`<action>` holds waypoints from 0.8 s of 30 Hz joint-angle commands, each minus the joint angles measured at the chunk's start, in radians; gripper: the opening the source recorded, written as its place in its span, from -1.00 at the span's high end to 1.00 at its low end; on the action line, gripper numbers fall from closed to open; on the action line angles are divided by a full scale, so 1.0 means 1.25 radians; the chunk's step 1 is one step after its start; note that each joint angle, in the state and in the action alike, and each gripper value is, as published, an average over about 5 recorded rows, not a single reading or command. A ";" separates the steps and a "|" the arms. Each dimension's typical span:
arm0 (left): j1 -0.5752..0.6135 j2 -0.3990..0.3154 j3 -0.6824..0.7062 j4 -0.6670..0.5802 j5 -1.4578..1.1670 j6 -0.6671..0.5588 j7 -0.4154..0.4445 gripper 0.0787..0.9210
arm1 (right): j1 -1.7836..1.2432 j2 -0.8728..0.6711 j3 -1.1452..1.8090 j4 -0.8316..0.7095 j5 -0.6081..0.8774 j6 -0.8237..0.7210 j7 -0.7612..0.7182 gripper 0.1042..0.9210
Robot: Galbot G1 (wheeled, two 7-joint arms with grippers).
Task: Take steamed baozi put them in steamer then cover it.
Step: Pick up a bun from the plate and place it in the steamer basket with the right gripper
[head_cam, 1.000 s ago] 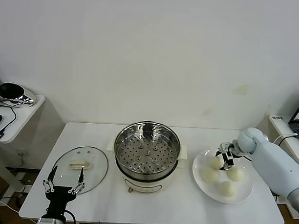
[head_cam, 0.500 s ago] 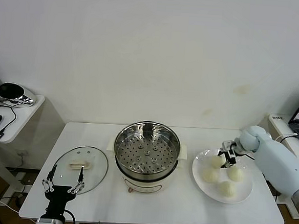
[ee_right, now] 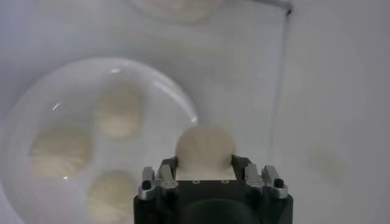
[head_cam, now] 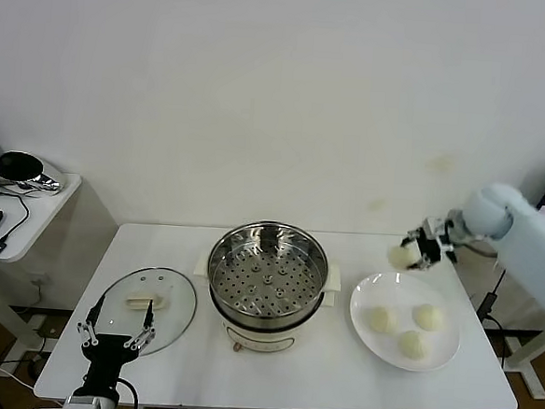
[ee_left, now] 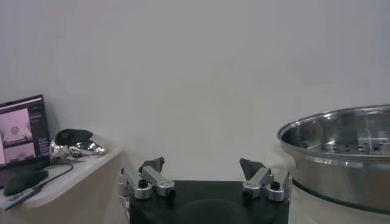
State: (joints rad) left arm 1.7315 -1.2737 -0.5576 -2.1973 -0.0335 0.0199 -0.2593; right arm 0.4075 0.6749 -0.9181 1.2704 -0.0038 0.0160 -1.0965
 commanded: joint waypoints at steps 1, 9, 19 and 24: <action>-0.003 0.001 0.000 0.001 -0.002 0.000 0.000 -0.77 | 0.260 0.027 -0.189 0.060 0.125 0.017 -0.002 -0.18; -0.015 0.003 -0.011 0.008 -0.009 0.001 -0.001 -0.77 | 0.313 0.223 -0.289 0.058 0.180 0.081 0.031 -0.18; -0.015 0.003 -0.028 0.005 -0.011 0.001 -0.001 -0.77 | 0.231 0.428 -0.329 -0.017 0.055 0.281 0.083 -0.18; -0.015 -0.003 -0.029 0.002 -0.011 0.000 -0.002 -0.77 | 0.197 0.455 -0.343 -0.037 -0.033 0.331 0.104 -0.18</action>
State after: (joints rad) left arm 1.7127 -1.2786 -0.5914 -2.1960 -0.0471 0.0198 -0.2616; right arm 0.6489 1.1358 -1.2959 1.2418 0.0226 0.3266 -0.9854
